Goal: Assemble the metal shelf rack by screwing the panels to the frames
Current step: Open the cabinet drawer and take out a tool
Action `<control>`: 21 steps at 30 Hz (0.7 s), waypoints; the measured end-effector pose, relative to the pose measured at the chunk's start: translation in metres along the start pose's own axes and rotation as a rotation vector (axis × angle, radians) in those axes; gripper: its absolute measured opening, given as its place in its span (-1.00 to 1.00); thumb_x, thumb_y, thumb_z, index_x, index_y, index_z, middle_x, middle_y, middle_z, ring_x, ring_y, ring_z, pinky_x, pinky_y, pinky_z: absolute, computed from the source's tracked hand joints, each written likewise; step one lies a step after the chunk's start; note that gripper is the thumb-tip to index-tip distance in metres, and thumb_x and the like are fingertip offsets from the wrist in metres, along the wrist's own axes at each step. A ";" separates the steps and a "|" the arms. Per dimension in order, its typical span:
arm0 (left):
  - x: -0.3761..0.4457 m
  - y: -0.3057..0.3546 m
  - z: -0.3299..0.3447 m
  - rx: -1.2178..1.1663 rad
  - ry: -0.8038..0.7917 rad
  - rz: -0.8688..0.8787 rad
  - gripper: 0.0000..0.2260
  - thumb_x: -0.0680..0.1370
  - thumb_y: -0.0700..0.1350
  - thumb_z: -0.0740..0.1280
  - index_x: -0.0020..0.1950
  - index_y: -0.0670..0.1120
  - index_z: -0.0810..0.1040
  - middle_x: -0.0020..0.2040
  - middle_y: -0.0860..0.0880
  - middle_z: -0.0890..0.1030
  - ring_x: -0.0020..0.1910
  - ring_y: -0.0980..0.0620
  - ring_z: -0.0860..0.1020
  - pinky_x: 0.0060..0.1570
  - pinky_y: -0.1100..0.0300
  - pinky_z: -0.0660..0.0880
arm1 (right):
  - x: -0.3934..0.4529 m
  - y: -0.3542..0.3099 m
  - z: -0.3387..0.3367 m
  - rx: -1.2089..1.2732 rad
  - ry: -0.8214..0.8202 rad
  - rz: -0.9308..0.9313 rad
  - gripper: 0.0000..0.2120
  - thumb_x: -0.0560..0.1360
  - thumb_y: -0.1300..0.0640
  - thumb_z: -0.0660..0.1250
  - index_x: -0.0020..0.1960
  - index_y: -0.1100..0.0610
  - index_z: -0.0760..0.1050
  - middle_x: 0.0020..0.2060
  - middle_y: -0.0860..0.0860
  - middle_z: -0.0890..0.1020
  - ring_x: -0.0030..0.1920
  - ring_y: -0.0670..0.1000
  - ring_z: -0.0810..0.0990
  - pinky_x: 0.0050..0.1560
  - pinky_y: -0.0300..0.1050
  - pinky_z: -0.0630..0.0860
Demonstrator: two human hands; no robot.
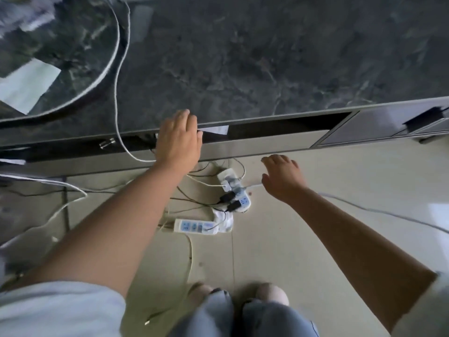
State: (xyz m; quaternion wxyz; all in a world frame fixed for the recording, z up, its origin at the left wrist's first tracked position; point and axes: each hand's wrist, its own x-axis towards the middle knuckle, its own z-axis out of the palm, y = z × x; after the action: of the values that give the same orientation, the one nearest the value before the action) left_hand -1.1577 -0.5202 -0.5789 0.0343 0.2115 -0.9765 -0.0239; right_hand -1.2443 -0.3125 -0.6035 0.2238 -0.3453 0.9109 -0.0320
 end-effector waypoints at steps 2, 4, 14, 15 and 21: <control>0.018 -0.004 0.026 -0.014 0.074 0.068 -0.73 0.56 -0.22 0.20 0.16 -0.36 0.50 0.19 -0.33 0.52 0.21 -0.30 0.48 0.20 -0.10 0.40 | 0.033 0.005 0.023 0.000 0.063 -0.009 -0.57 0.56 0.12 0.16 0.43 0.12 0.25 0.40 0.06 0.32 0.41 0.08 0.24 0.41 -0.04 0.13; 0.033 -0.010 0.048 -0.006 0.216 0.157 -0.75 0.52 -0.20 0.16 -0.02 -0.32 0.58 -0.04 -0.27 0.63 -0.03 -0.24 0.61 -0.05 0.00 0.55 | 0.064 0.006 0.045 0.009 0.120 -0.026 -0.54 0.58 0.12 0.14 0.46 0.12 0.19 0.43 0.06 0.28 0.44 0.08 0.18 0.45 -0.04 0.06; 0.071 -0.024 0.097 0.068 0.592 0.129 -0.70 0.47 -0.08 0.16 -0.01 -0.06 0.67 -0.19 -0.06 0.59 -0.18 0.00 0.35 -0.31 0.17 0.42 | 0.143 0.005 0.099 0.016 0.525 -0.022 -0.68 0.46 0.28 0.26 0.21 0.19 0.53 0.09 0.14 0.57 0.14 0.21 0.48 0.22 -0.01 0.34; 0.070 -0.025 0.097 0.085 0.591 0.139 -0.68 0.50 -0.08 0.13 0.00 -0.08 0.67 -0.15 -0.06 0.61 -0.16 0.00 0.43 -0.25 0.14 0.42 | 0.143 0.004 0.098 0.030 0.549 -0.031 -0.70 0.39 0.32 0.32 0.11 0.20 0.59 -0.01 0.15 0.61 0.04 0.23 0.54 0.11 0.00 0.41; 0.070 -0.024 0.089 0.047 0.414 0.171 -0.48 0.64 -0.04 -0.10 0.07 -0.21 0.64 0.05 -0.13 0.65 0.03 -0.10 0.63 0.01 0.08 0.55 | 0.141 0.003 0.091 -0.017 0.556 -0.041 -0.68 0.04 0.36 0.53 -0.23 0.17 0.65 -0.35 0.07 0.61 -0.35 0.16 0.59 -0.31 -0.11 0.52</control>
State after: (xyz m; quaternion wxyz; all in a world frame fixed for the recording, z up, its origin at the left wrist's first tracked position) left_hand -1.2179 -0.5677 -0.6648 0.2311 0.1293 -0.9632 0.0456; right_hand -1.3006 -0.3924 -0.7402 -0.0382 -0.3433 0.9304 -0.1225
